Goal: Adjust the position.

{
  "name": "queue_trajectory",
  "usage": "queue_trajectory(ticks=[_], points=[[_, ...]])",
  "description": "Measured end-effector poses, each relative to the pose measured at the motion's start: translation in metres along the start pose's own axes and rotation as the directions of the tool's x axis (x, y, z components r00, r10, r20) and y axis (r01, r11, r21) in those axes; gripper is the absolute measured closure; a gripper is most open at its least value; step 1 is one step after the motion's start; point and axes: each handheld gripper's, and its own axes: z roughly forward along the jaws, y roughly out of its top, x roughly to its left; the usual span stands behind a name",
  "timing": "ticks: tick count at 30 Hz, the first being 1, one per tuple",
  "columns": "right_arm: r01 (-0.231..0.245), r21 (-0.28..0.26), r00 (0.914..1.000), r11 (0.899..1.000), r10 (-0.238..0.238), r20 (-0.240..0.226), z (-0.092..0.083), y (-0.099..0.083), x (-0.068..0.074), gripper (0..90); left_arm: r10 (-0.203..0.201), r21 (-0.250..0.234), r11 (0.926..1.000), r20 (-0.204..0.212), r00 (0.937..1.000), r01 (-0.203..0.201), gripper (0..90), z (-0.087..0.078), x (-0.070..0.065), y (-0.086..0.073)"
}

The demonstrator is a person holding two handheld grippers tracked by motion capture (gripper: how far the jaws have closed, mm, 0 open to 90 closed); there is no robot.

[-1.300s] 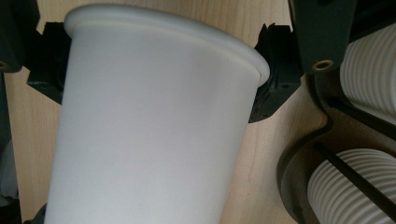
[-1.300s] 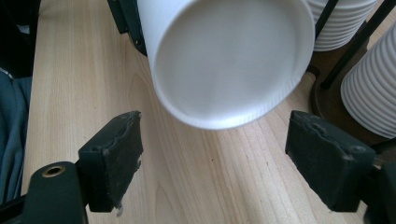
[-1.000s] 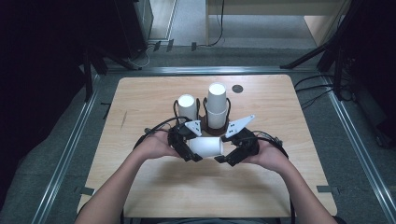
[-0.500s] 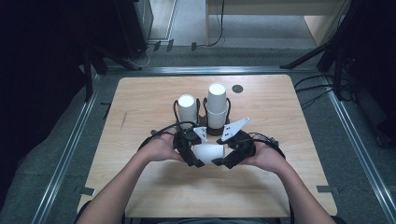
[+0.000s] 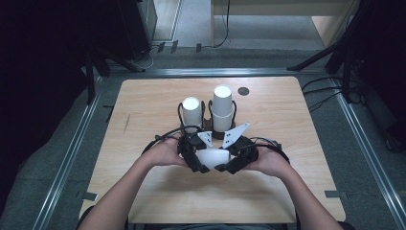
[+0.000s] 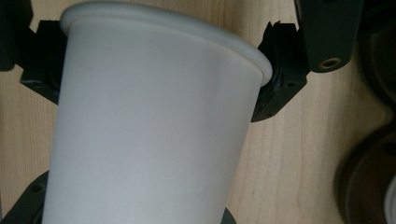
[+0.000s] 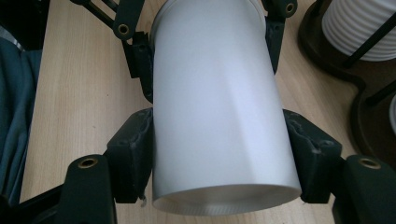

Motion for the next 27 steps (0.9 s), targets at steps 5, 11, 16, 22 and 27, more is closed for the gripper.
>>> queue_trajectory(ticks=[5,11,16,22,27], points=[[-0.018,-0.031,0.9998,0.999,0.018,-0.003,-0.007,-0.001,-0.003,32.5,-0.037,-0.050,0.9982,-0.040,0.9985,0.035,6.7,-0.006,0.001,-0.002],[-0.034,-0.044,0.9994,0.998,0.035,0.004,-0.015,-0.006,-0.007,32.3,-0.062,-0.142,0.9882,-0.036,0.9974,0.056,6.5,-0.015,0.005,-0.012],[-0.043,-0.055,0.9990,0.998,0.044,0.004,-0.020,-0.009,-0.009,32.2,-0.067,-0.183,0.9813,-0.033,0.9972,0.059,6.4,-0.018,0.005,-0.020],[-0.050,-0.059,0.9988,0.997,0.050,0.001,-0.025,-0.011,-0.010,32.1,-0.102,-0.206,0.9743,-0.045,0.9938,0.090,6.5,-0.017,0.005,-0.029],[-0.047,-0.069,0.9989,0.997,0.047,-0.003,-0.027,-0.011,-0.012,32.0,-0.119,-0.229,0.9678,-0.050,0.9916,0.105,6.5,-0.017,0.003,-0.032]])
